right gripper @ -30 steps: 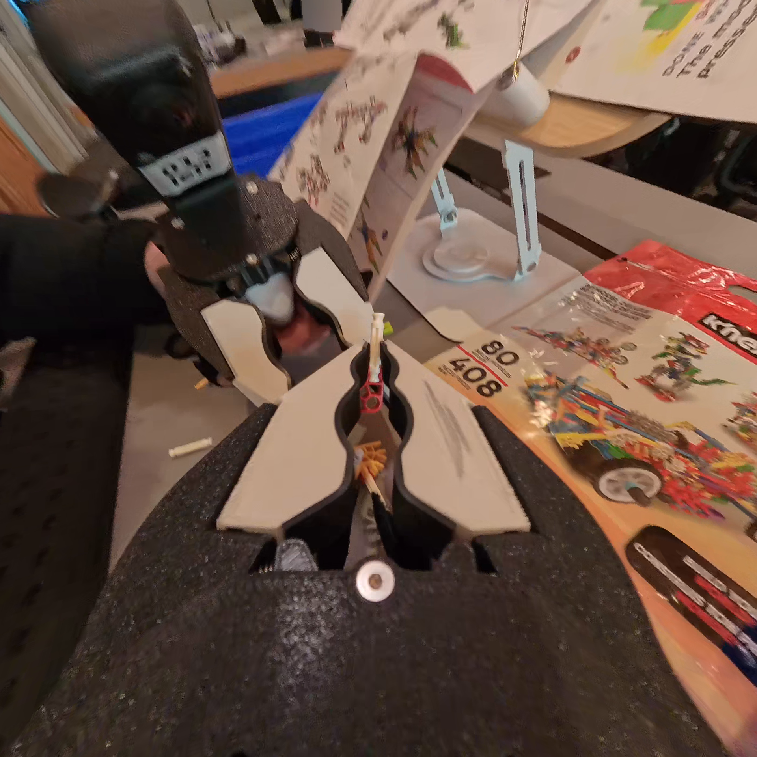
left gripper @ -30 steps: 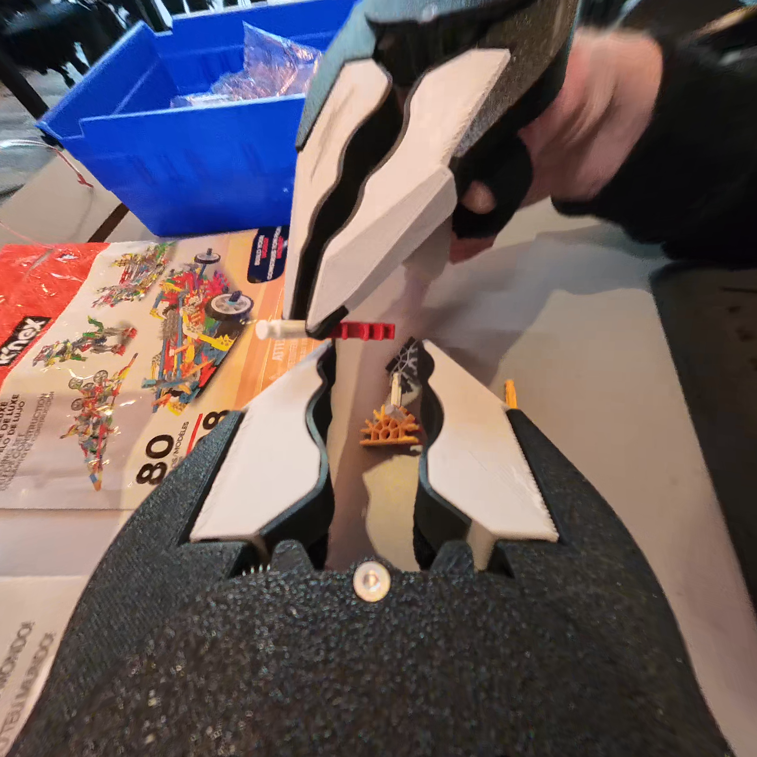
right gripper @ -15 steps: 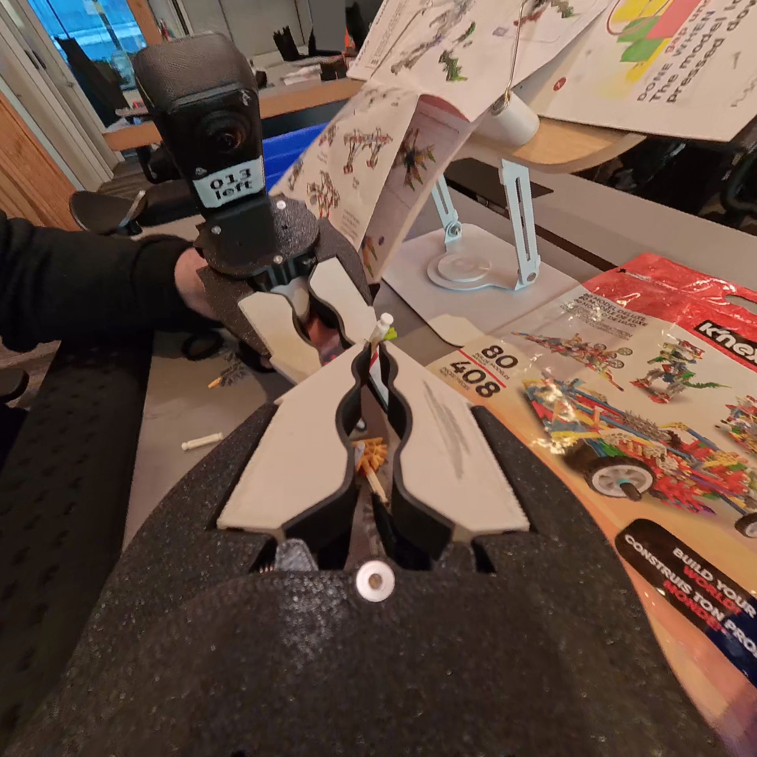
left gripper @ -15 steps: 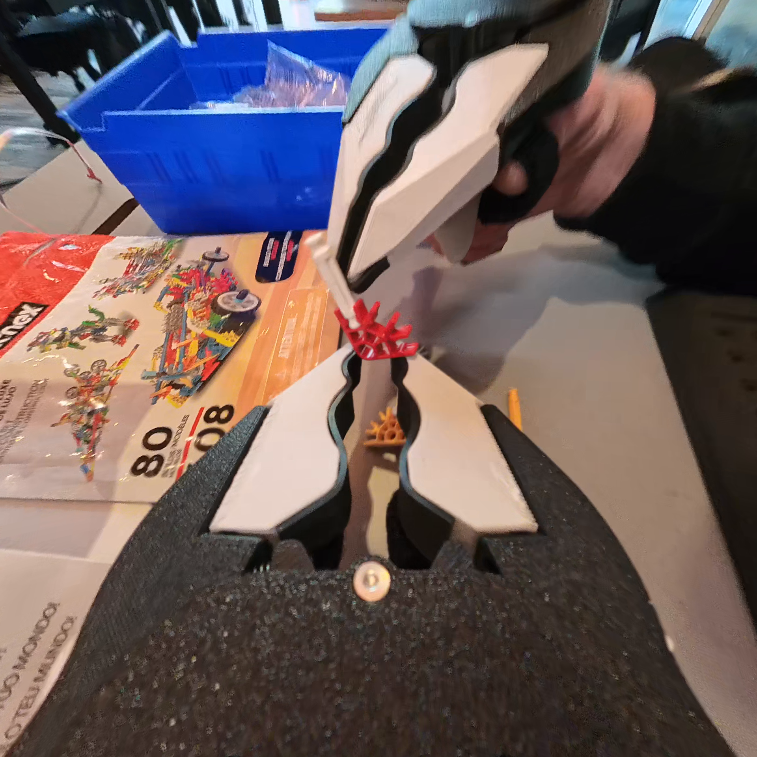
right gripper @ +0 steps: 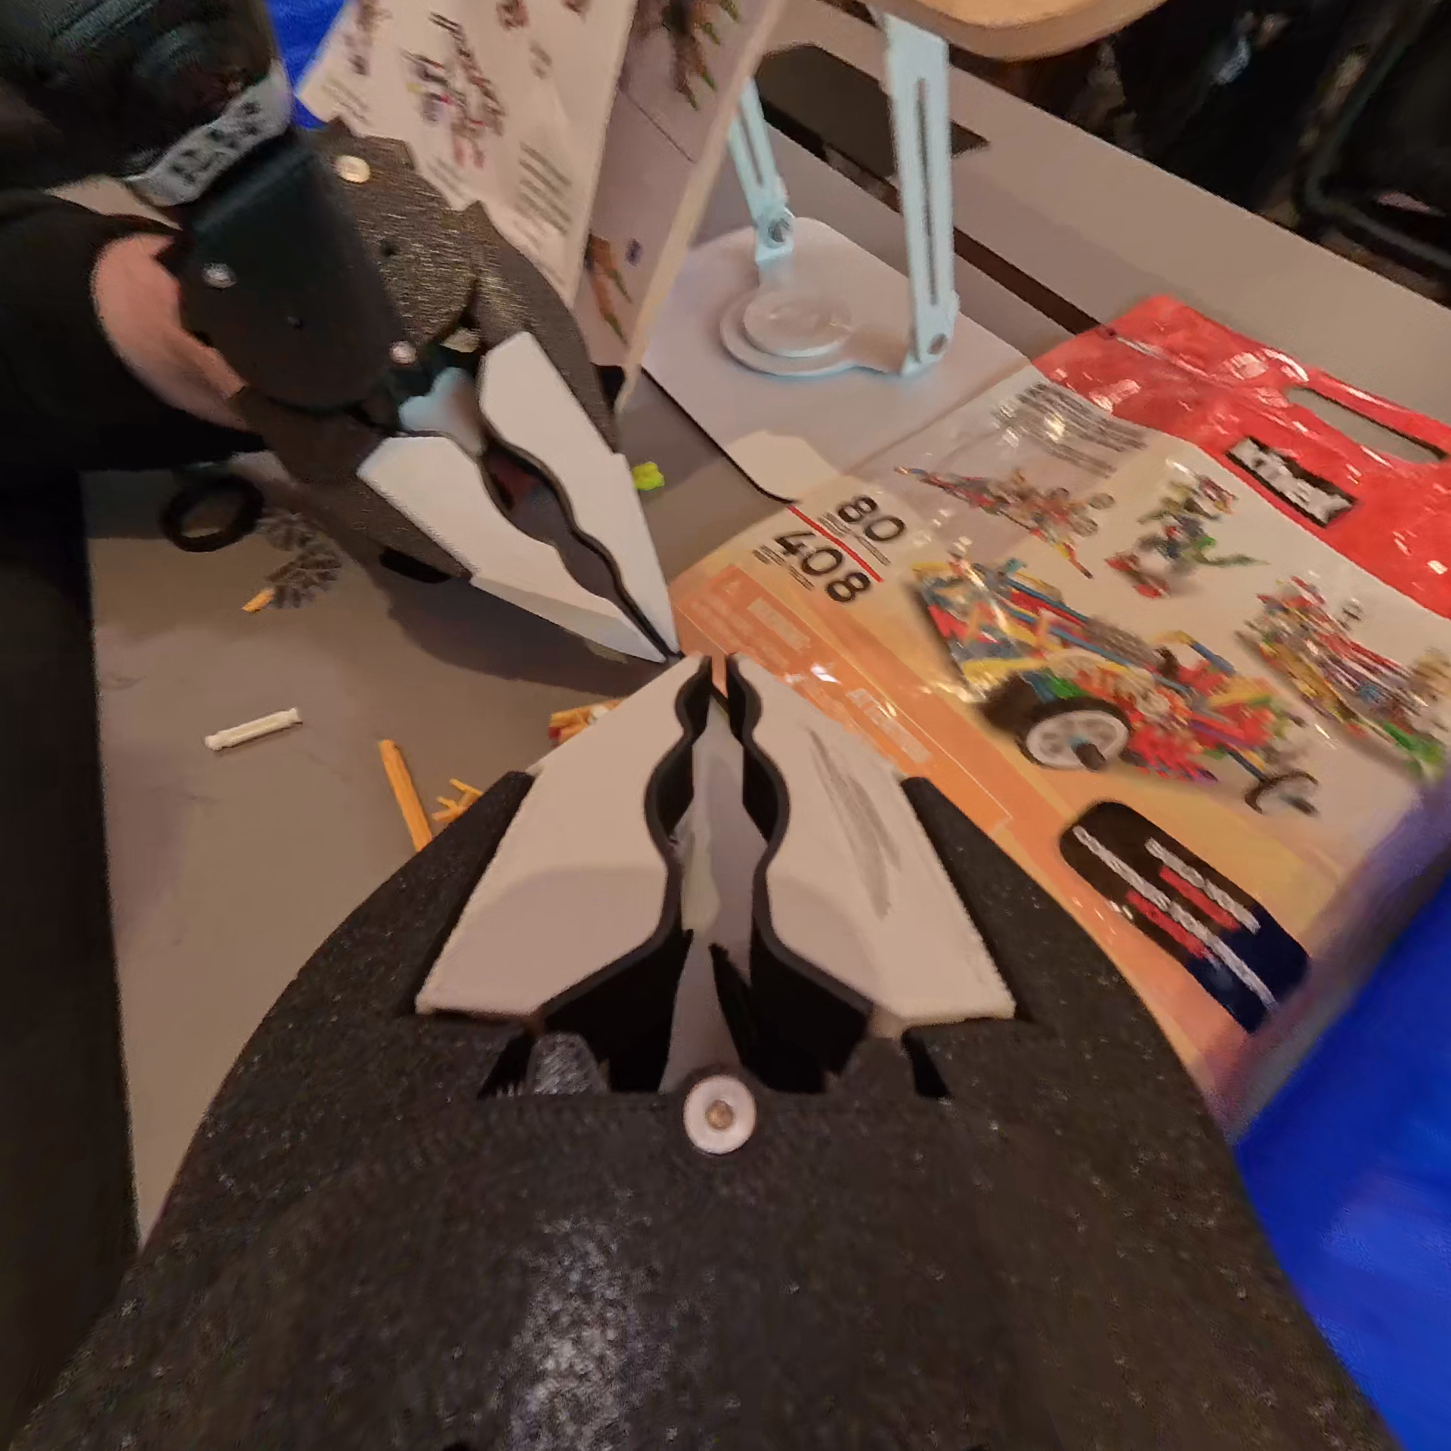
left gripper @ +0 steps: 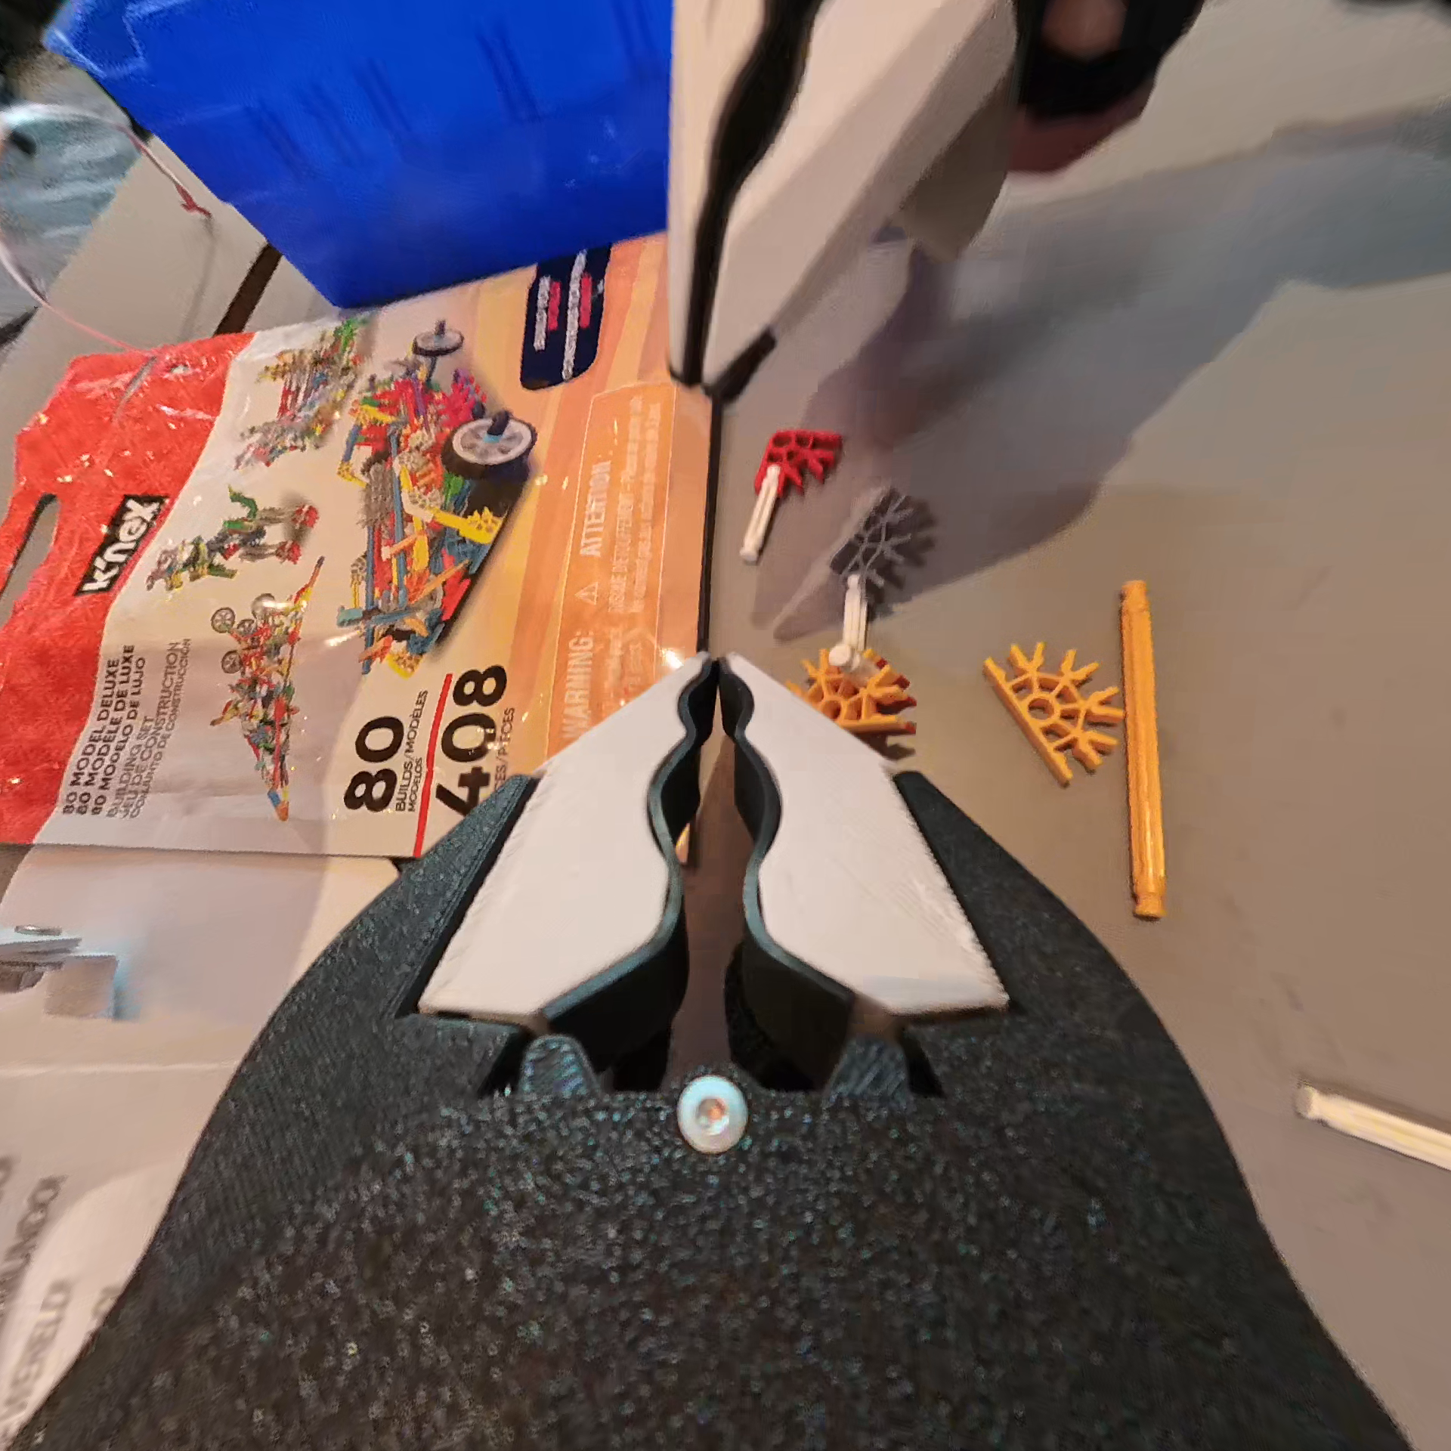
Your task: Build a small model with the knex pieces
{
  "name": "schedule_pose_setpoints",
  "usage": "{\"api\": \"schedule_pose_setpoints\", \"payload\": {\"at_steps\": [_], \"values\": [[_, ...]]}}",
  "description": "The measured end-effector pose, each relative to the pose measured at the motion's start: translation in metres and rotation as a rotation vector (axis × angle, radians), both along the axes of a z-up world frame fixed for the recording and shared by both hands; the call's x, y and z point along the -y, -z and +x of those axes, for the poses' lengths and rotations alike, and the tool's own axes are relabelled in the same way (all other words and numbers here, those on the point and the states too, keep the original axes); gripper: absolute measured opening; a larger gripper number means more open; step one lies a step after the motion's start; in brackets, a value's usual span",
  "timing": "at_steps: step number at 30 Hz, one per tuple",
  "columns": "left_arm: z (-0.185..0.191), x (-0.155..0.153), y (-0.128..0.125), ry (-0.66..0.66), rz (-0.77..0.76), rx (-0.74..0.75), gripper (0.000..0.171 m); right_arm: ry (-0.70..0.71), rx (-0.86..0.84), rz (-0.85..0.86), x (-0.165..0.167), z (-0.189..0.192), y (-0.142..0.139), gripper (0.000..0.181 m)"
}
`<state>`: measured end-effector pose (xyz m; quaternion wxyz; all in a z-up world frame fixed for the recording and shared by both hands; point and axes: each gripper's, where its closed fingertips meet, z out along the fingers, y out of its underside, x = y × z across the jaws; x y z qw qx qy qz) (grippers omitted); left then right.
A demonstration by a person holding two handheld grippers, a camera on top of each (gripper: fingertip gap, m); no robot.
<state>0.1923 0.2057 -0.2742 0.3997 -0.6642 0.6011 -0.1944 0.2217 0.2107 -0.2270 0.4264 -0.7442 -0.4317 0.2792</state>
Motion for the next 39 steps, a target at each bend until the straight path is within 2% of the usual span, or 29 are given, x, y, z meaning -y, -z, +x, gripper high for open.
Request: {"api": "schedule_pose_setpoints", "payload": {"at_steps": [1,4,9,12,15,18,22,28,33,39], "values": [[-0.001,-0.002,0.003,-0.007,0.026,-0.022,0.0,0.042,0.043,-0.005,-0.003,0.007,0.003,0.009],[-0.001,-0.002,0.008,0.001,0.049,-0.059,0.001,0.139,0.226,-0.006,-0.005,0.03,0.017,0.011],[0.0,-0.002,0.007,0.0,0.029,-0.052,0.003,0.197,0.509,-0.073,0.005,0.052,0.053,0.023],[-0.002,-0.003,0.009,-0.003,0.03,-0.062,0.004,0.207,0.592,-0.104,0.008,0.053,0.07,0.028],[-0.002,-0.002,0.01,-0.002,0.032,-0.068,0.004,0.212,0.602,-0.106,0.008,0.05,0.076,0.019],[-0.001,-0.001,0.008,0.0,0.028,-0.061,0.005,0.206,0.587,-0.099,0.007,0.047,0.076,0.018],[-0.001,0.0,0.004,0.0,0.033,-0.05,0.006,0.205,0.516,-0.09,0.007,0.043,0.066,0.001],[0.001,0.002,0.003,0.002,0.038,-0.05,0.008,0.171,0.523,-0.084,0.011,0.042,0.064,0.001],[0.001,0.001,-0.001,-0.003,0.034,-0.027,0.01,0.167,0.464,-0.045,0.009,0.035,0.047,0.001],[0.009,0.008,-0.021,0.001,-0.072,0.113,0.016,0.086,0.487,0.132,0.004,0.017,0.017,0.001]]}}
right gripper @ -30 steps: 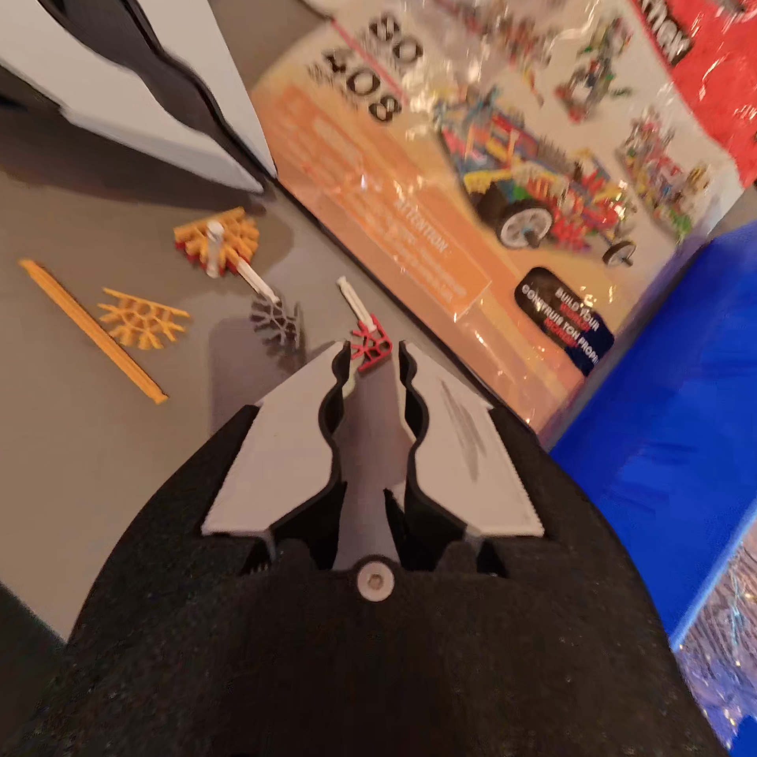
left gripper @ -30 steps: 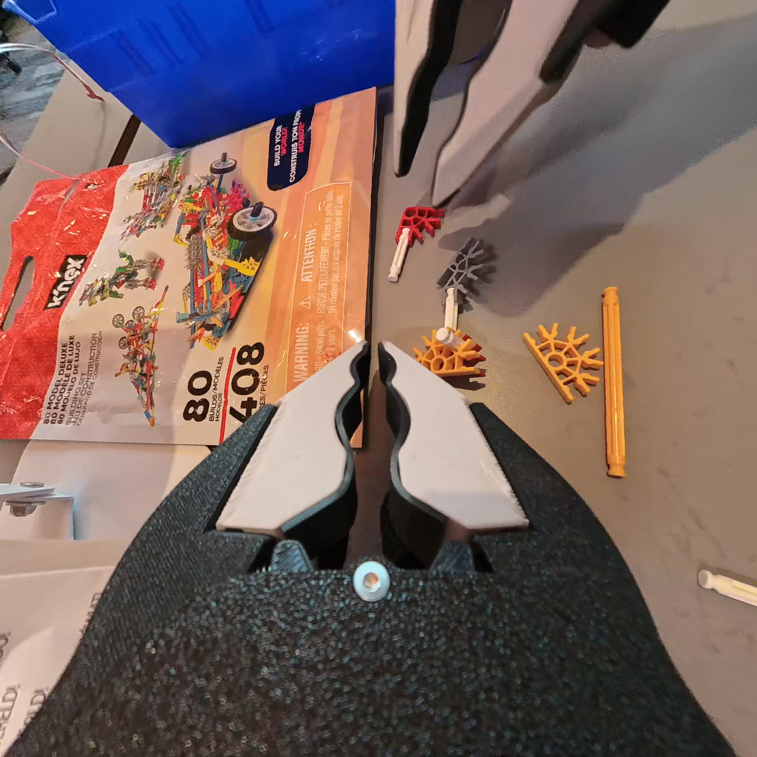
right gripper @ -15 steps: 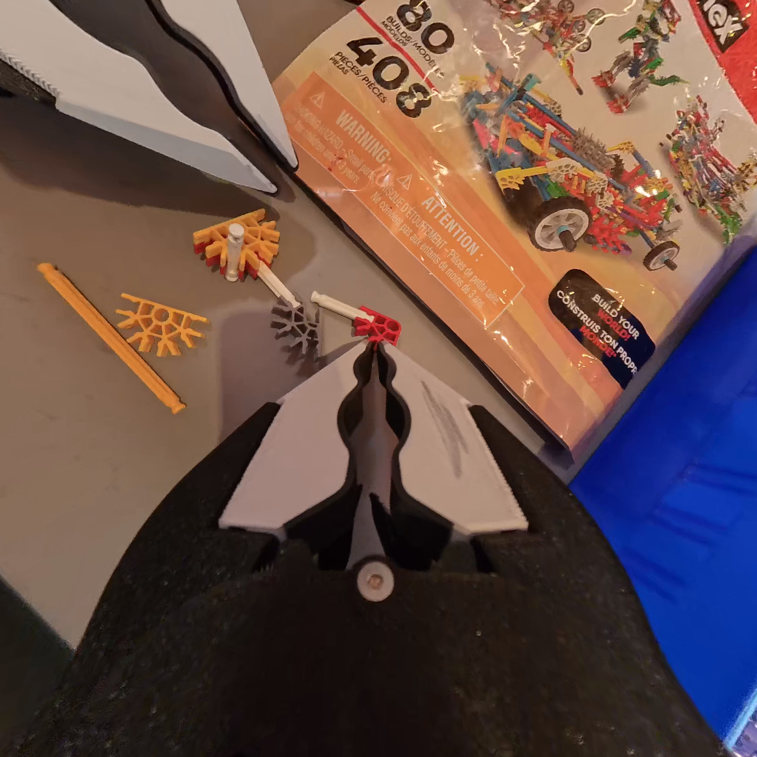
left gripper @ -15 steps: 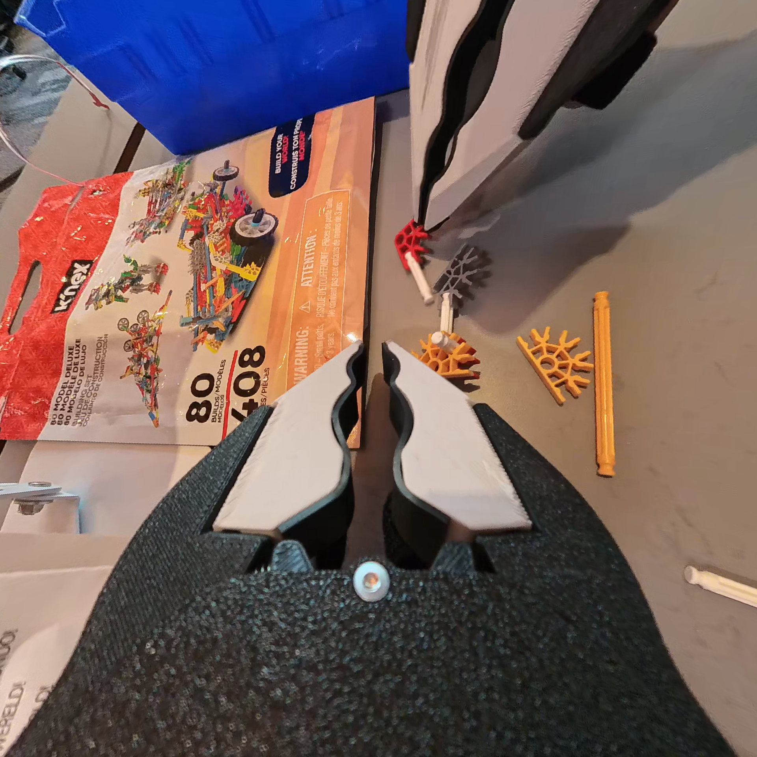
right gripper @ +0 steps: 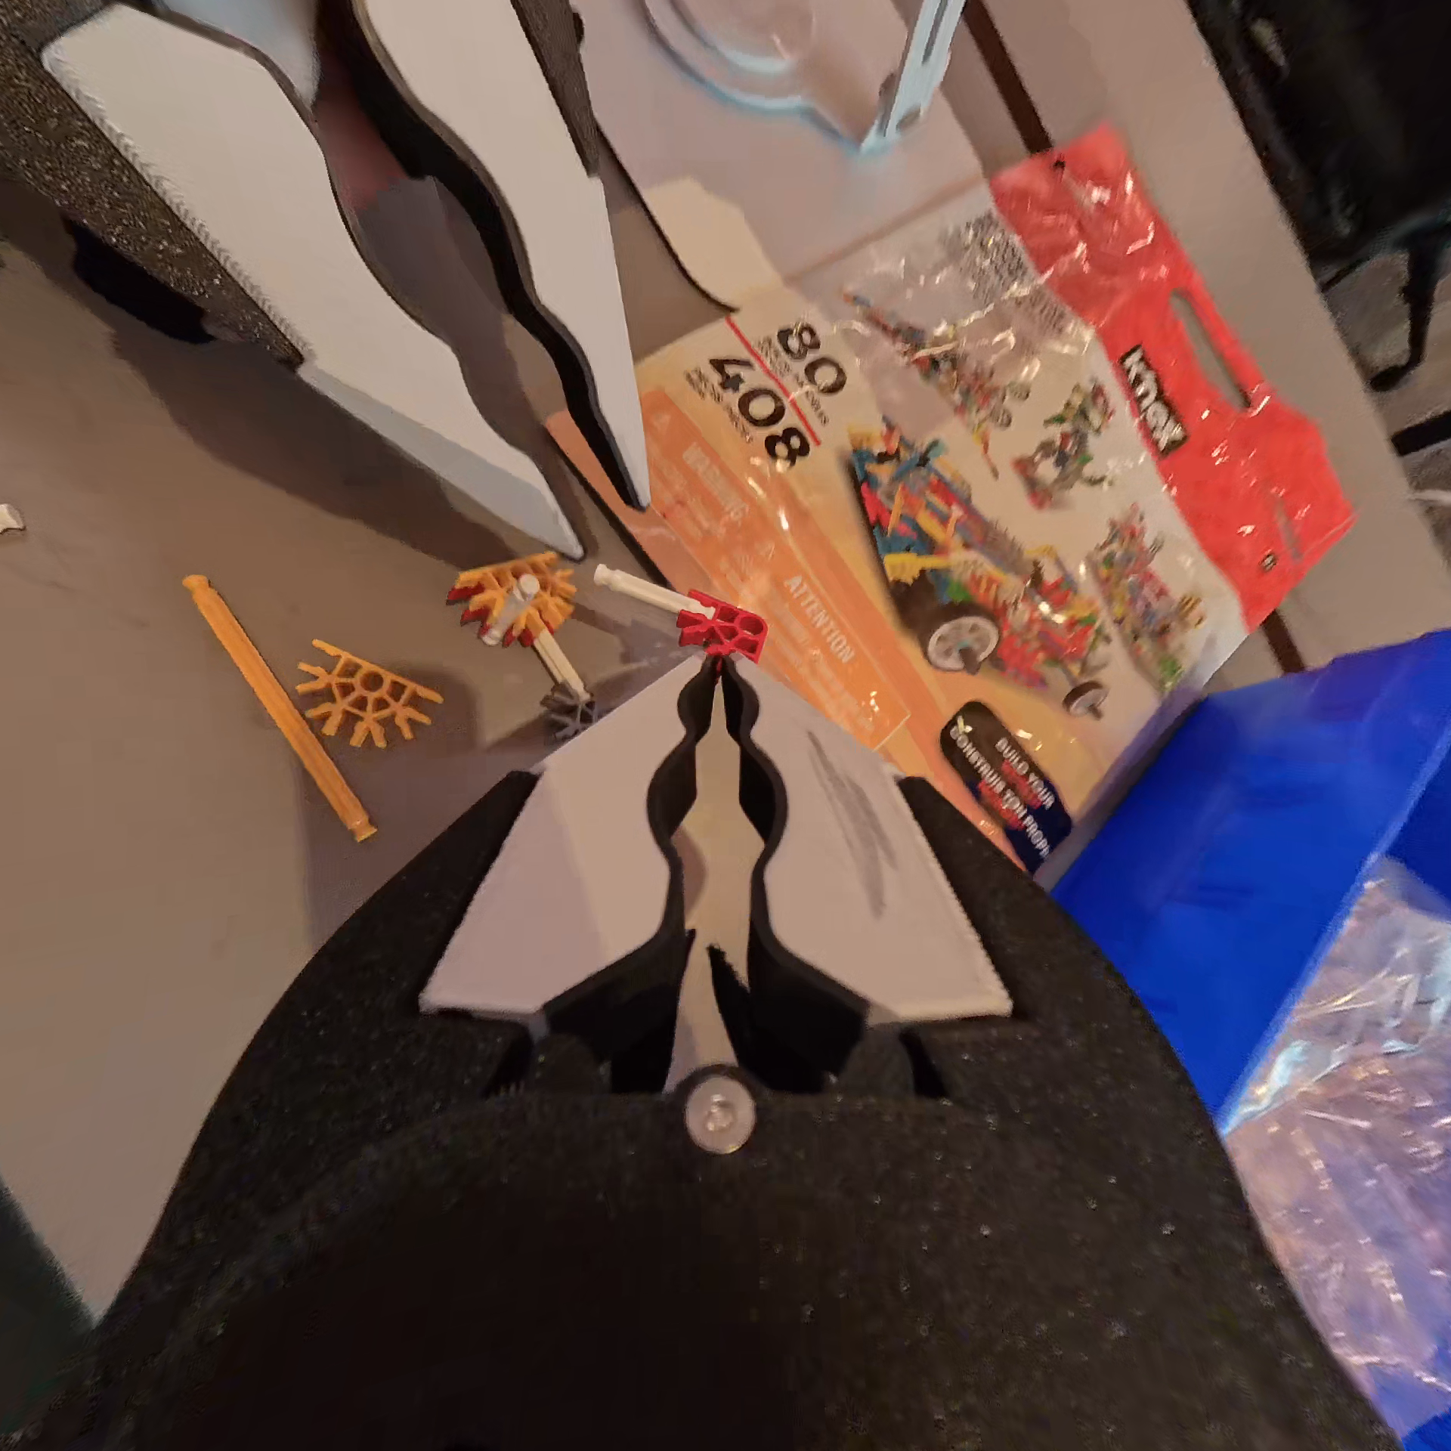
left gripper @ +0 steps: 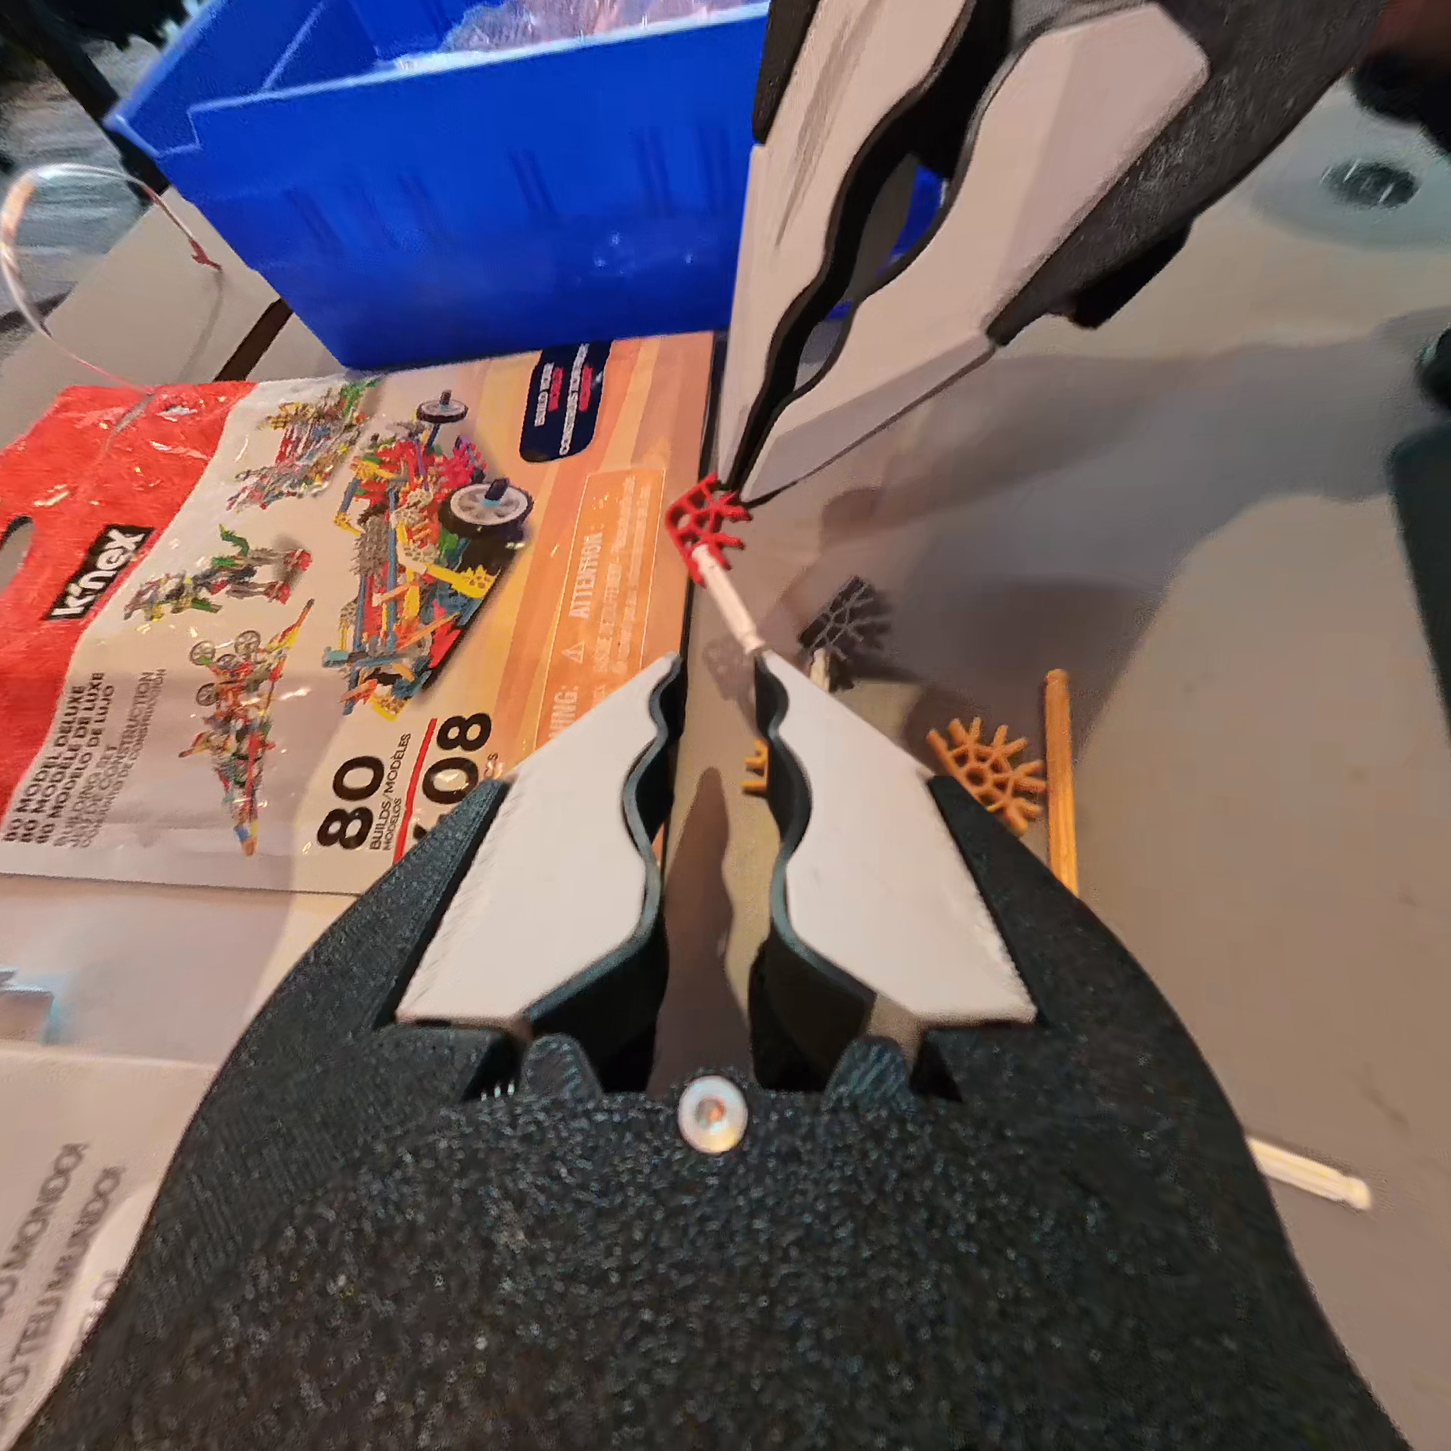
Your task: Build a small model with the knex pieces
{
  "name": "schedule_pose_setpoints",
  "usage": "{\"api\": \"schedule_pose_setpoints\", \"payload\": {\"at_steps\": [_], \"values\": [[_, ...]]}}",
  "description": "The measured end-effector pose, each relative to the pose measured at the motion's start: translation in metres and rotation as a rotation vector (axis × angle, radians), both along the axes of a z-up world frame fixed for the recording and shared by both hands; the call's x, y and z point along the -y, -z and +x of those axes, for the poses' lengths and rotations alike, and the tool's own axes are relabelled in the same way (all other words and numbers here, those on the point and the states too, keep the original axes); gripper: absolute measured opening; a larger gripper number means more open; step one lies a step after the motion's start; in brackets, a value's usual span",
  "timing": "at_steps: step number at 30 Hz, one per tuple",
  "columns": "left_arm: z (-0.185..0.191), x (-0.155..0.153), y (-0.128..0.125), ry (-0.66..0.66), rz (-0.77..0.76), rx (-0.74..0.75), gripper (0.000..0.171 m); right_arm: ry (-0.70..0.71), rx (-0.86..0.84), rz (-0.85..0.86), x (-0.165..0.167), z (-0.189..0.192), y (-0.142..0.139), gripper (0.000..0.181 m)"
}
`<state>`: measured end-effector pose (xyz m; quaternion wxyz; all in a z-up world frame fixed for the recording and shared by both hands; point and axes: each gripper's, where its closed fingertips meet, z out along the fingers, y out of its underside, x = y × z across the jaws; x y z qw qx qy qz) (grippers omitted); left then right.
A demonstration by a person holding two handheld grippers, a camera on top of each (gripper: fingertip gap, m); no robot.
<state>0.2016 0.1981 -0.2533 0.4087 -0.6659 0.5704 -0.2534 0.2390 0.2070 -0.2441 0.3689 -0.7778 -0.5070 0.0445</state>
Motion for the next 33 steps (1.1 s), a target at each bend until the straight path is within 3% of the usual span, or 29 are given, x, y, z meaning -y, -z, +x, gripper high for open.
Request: {"api": "schedule_pose_setpoints", "payload": {"at_steps": [5,11,15,20,23,29,33], "values": [[0.005,0.006,-0.024,0.011,-0.147,0.183,0.019,-0.148,0.078,0.131,-0.004,-0.018,-0.023,0.001],[0.005,0.001,-0.019,-0.018,-0.156,0.176,0.009,-0.297,0.106,0.194,-0.002,-0.04,-0.03,0.0],[0.005,0.0,-0.014,-0.024,-0.158,0.16,0.006,-0.309,0.061,0.19,0.0,-0.044,-0.03,0.0],[0.006,0.001,-0.015,-0.015,-0.144,0.169,0.016,-0.311,0.058,0.17,0.001,-0.043,-0.026,0.0],[0.002,-0.005,-0.005,-0.04,-0.077,0.083,0.016,-0.27,0.041,0.151,-0.002,-0.039,-0.029,0.0],[-0.002,-0.001,0.021,-0.024,-0.043,-0.074,0.019,-0.099,0.135,-0.092,-0.002,0.001,0.017,0.017],[0.001,0.01,0.029,0.022,-0.099,-0.092,0.02,-0.074,0.187,-0.2,0.004,0.004,0.041,0.022]]}}
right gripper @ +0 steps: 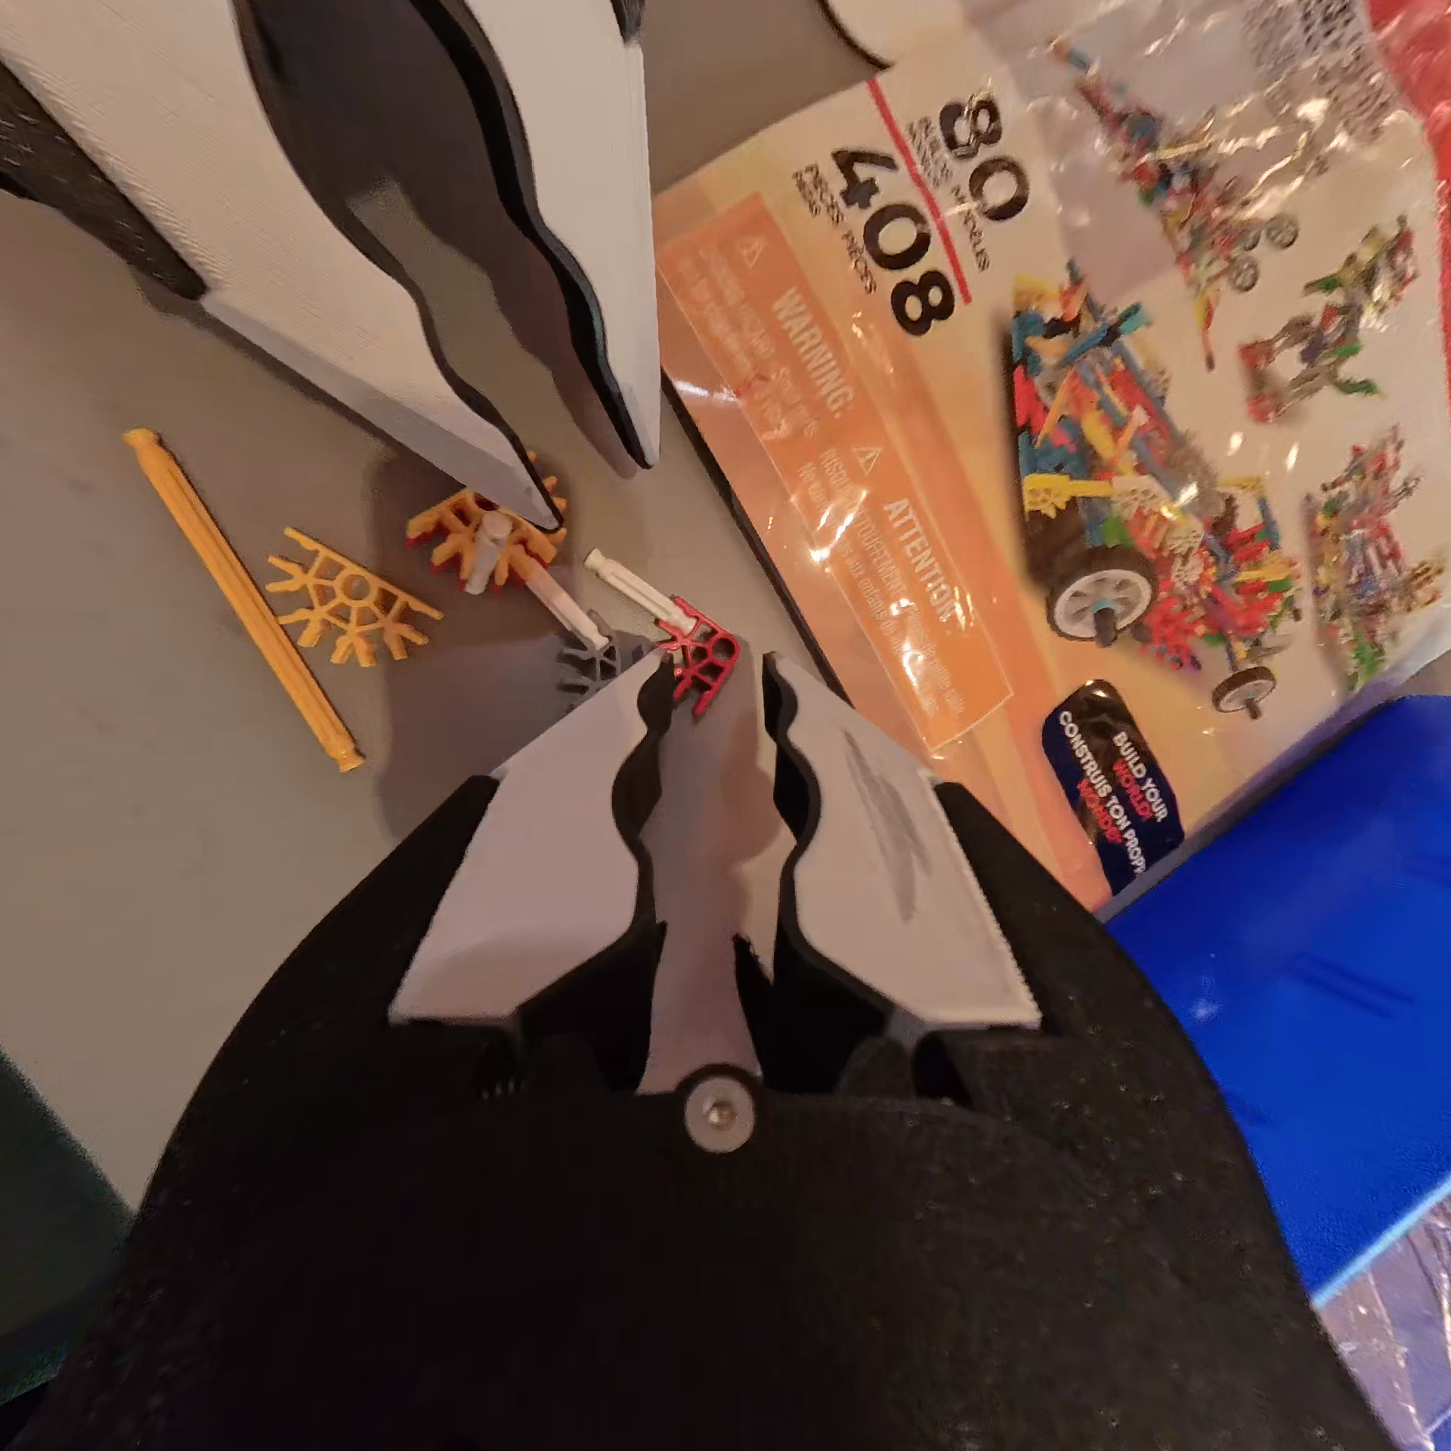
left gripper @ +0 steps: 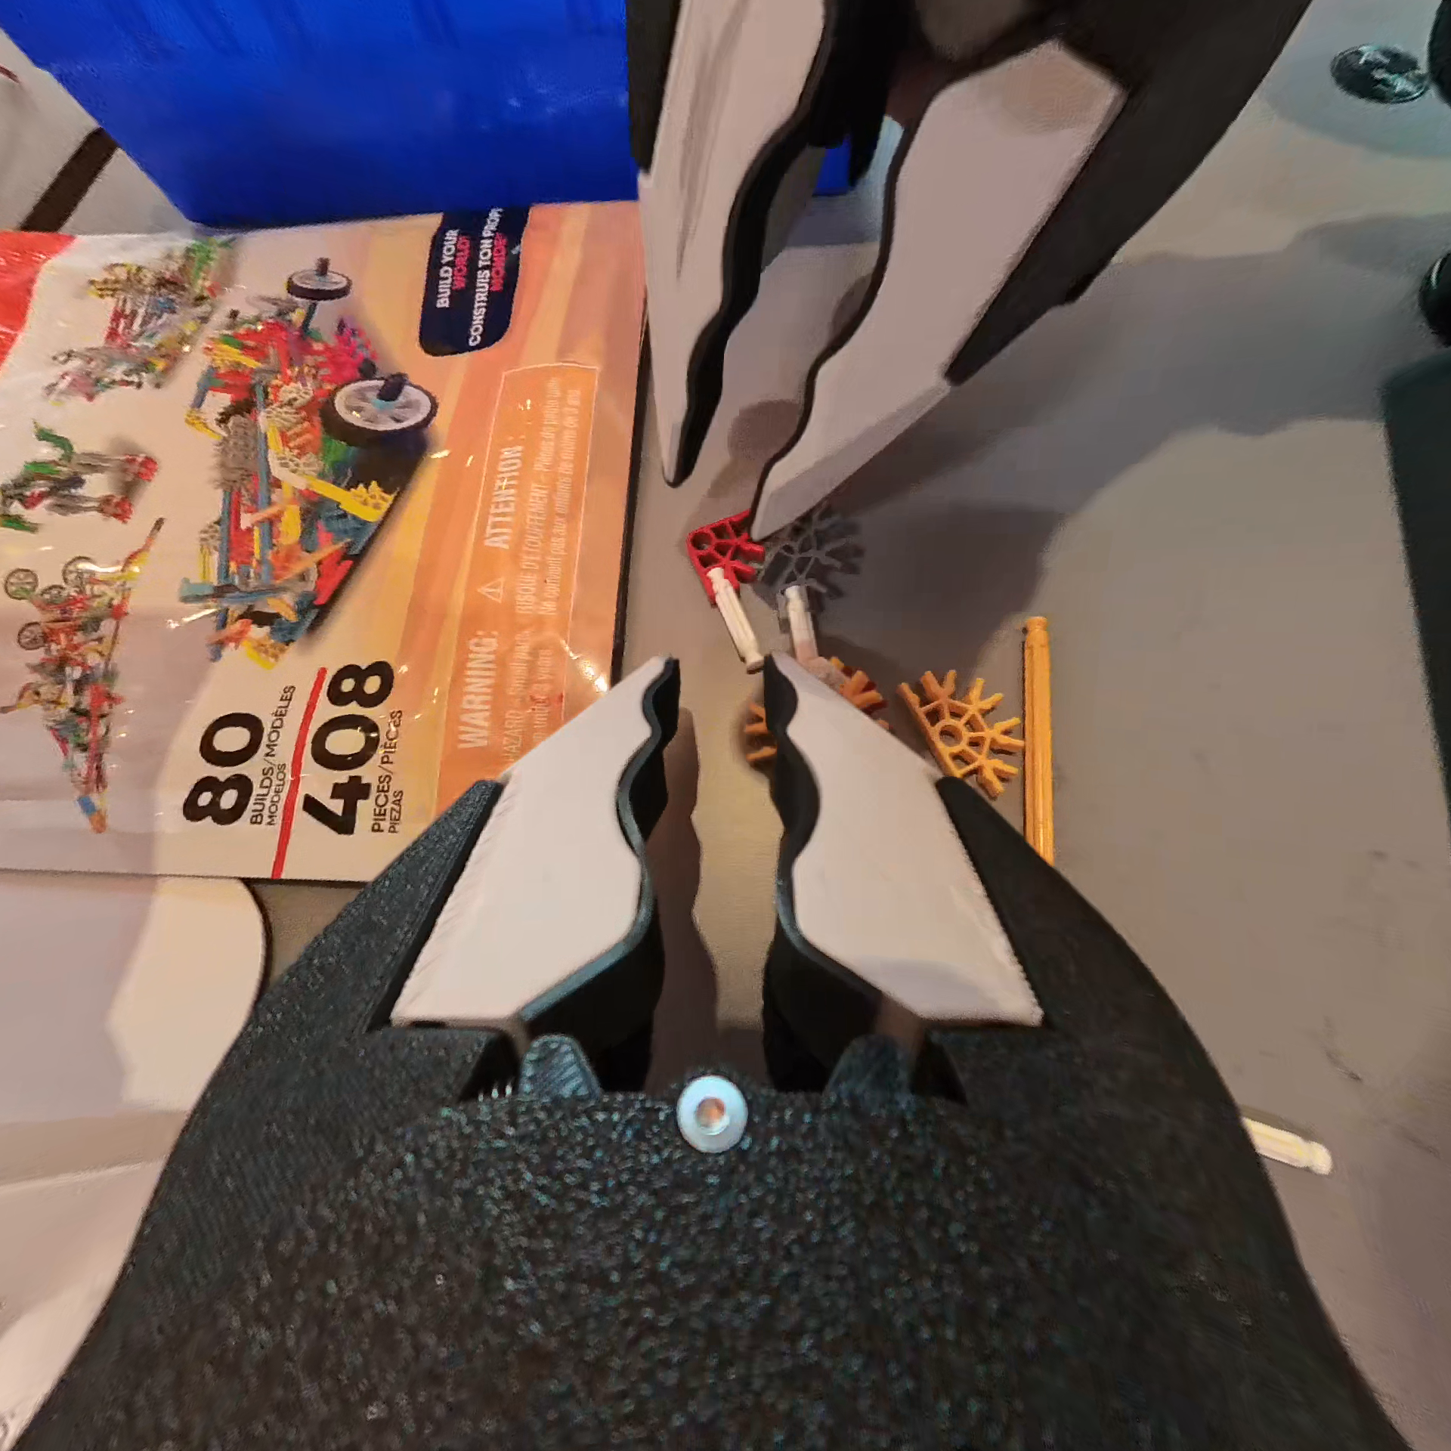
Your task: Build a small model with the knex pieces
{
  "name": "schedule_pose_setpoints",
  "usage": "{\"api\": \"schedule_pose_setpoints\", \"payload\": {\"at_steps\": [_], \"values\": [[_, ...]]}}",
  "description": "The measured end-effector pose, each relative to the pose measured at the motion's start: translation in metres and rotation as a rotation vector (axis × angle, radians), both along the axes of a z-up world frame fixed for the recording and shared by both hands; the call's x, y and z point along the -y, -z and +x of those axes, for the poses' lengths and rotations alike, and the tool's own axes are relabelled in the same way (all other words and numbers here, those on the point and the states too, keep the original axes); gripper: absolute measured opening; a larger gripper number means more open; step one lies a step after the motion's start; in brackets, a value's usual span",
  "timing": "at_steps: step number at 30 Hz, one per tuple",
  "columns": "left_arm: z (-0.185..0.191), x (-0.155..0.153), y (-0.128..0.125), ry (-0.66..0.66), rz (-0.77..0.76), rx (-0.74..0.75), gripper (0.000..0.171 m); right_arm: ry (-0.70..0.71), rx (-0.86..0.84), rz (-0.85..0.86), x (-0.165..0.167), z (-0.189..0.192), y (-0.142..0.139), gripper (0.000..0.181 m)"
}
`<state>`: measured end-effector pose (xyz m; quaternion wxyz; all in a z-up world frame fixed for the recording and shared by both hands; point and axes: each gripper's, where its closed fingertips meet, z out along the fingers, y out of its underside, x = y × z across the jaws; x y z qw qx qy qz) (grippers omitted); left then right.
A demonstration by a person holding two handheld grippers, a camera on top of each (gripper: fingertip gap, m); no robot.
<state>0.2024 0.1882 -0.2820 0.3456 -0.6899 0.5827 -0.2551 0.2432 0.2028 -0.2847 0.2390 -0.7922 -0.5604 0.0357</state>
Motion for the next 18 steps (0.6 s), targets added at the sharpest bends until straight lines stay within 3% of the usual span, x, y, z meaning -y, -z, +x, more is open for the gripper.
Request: {"api": "schedule_pose_setpoints", "payload": {"at_steps": [9,18], "values": [[0.0,0.016,0.01,0.066,-0.085,-0.035,0.017,0.085,-0.039,-0.094,-0.002,-0.004,0.014,0.021],[-0.004,0.018,0.008,0.082,-0.081,-0.047,0.02,0.055,-0.094,-0.183,0.017,-0.011,0.016,0.03]]}}
